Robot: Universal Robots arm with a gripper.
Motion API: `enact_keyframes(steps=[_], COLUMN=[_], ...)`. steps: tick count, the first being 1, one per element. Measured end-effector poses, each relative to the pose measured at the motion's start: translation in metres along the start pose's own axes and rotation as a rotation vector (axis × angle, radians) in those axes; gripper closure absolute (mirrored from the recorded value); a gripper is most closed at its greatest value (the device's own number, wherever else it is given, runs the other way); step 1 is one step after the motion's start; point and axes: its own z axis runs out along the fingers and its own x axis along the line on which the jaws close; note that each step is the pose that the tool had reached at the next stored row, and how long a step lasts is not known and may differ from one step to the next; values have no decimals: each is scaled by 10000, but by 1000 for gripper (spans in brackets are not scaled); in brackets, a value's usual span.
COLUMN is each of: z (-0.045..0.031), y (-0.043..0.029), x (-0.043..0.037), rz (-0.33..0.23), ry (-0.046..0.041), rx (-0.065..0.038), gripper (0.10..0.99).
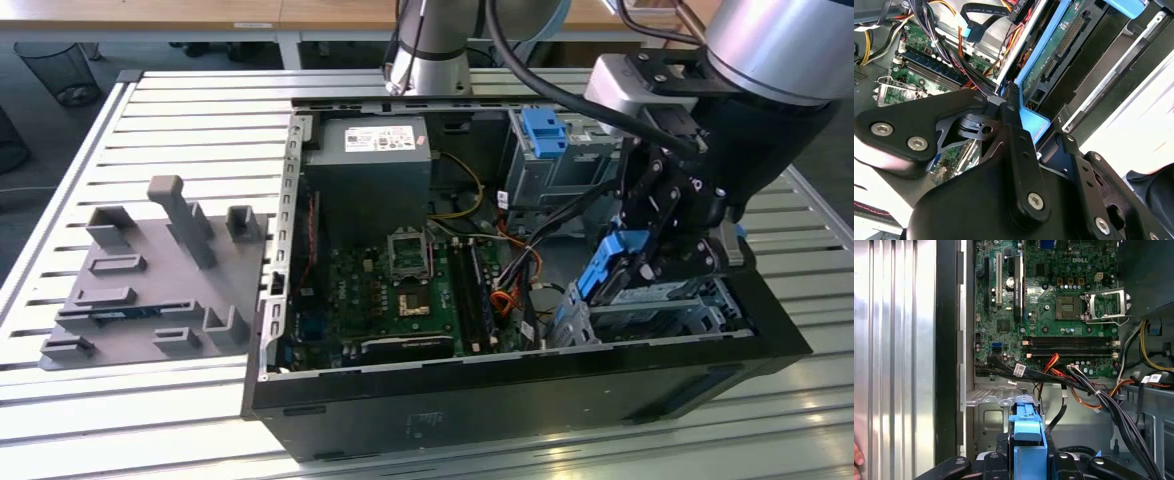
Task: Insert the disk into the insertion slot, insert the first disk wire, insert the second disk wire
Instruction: 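Insert the disk into the insertion slot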
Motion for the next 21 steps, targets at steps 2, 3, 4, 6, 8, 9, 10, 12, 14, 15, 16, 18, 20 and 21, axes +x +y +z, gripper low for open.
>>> enact_keyframes(steps=[2,3,4,6,8,9,10,12,14,15,16,18,20,21], z=[12,17,23,32,44,50,55,67,81,88,95,109,124,131], y=[0,0,-1,-1,-1,-1,-2,-2,-2,-2,-2,-3,-3,-3], x=[0,0,0,0,0,0,0,0,0,0,0,0,0,0], rz=[0,0,0,0,0,0,0,0,0,-1,0,0,-1,0], ry=[0,0,-1,0,-1,0,0,0,-1,-1,0,-1,0,-1], rx=[0,0,0,0,0,0,0,0,0,0,0,0,0,0], gripper=[722,722,722,722,722,722,722,722,722,722,722,722,722,722])
